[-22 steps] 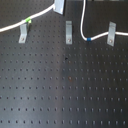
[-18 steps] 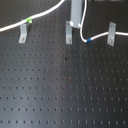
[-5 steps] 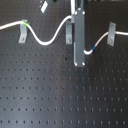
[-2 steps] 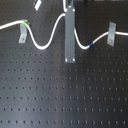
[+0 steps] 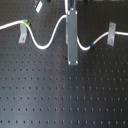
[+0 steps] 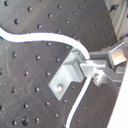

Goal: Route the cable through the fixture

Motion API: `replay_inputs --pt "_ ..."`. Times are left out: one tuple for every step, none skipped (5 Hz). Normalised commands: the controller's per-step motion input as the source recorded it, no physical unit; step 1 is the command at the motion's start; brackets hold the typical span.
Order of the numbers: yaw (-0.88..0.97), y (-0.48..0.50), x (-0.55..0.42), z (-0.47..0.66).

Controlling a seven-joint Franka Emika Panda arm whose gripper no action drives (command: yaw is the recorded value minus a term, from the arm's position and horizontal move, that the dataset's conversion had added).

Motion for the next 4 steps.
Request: replay_inputs --pt "-0.02 0.091 -0.069 0.06" --pt "0.27 0.005 -0.55 0.15" --pt "0.0 -0.032 -0.047 0.08" --pt "0.0 0.036 -0.002 0.1"
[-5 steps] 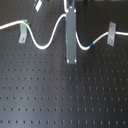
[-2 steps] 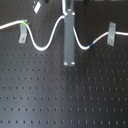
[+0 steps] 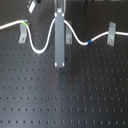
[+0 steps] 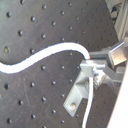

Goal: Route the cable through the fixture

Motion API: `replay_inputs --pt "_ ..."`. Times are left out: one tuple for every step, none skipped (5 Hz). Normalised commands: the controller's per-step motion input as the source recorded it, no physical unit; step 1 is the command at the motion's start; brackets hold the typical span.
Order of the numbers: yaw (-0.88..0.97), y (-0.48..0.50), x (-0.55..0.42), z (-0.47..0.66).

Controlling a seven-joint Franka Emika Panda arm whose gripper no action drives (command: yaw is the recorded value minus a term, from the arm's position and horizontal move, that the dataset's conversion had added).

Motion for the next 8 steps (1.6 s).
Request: replay_inputs --pt "-0.19 -0.131 0.005 0.21" --pt "-0.23 -0.213 -0.105 0.02" --pt "-0.27 -0.012 -0.123 0.11" --pt "-0.34 0.047 -0.126 0.16" --pt "-0.49 0.264 -0.146 0.2" --pt "-0.62 0.281 -0.146 0.25" --pt "-0.68 0.238 -0.104 0.3" --pt "-0.68 0.068 -0.118 0.26"
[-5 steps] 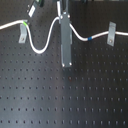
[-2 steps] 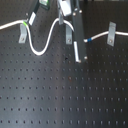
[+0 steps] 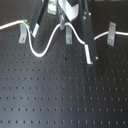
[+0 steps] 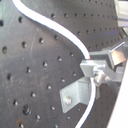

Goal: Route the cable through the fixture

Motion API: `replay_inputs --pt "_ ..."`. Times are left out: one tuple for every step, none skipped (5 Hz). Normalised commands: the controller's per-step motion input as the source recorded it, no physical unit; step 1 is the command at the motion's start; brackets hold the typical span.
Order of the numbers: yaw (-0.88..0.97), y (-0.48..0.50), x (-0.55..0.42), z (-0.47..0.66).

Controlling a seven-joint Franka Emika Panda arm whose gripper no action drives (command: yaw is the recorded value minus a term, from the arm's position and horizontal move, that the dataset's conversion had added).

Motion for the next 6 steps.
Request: replay_inputs --pt "0.0 -0.005 -0.007 0.01" --pt "-0.21 -0.029 0.028 0.25" --pt "-0.6 -0.091 0.068 0.42" --pt "-0.56 -0.045 0.043 0.24" --pt "-0.51 -0.03 0.008 0.21" --pt "-0.04 -0.057 -0.038 0.07"
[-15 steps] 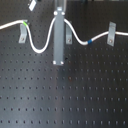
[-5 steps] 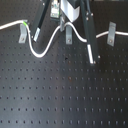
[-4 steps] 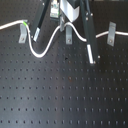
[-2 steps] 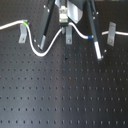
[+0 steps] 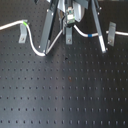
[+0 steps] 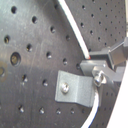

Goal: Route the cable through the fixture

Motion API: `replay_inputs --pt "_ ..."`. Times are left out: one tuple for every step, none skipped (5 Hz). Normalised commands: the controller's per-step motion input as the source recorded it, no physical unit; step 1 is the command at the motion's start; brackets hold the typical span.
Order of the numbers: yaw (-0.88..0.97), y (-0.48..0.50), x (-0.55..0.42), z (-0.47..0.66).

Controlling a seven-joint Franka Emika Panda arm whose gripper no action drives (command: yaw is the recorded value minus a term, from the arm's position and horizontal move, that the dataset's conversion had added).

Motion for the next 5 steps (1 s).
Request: replay_inputs --pt "0.33 -0.18 -0.251 0.1" --pt "0.61 -0.138 -0.317 0.04" --pt "0.01 0.009 -0.009 0.0" --pt "0.0 0.036 -0.037 0.02" --pt "0.15 0.179 -0.069 0.0"
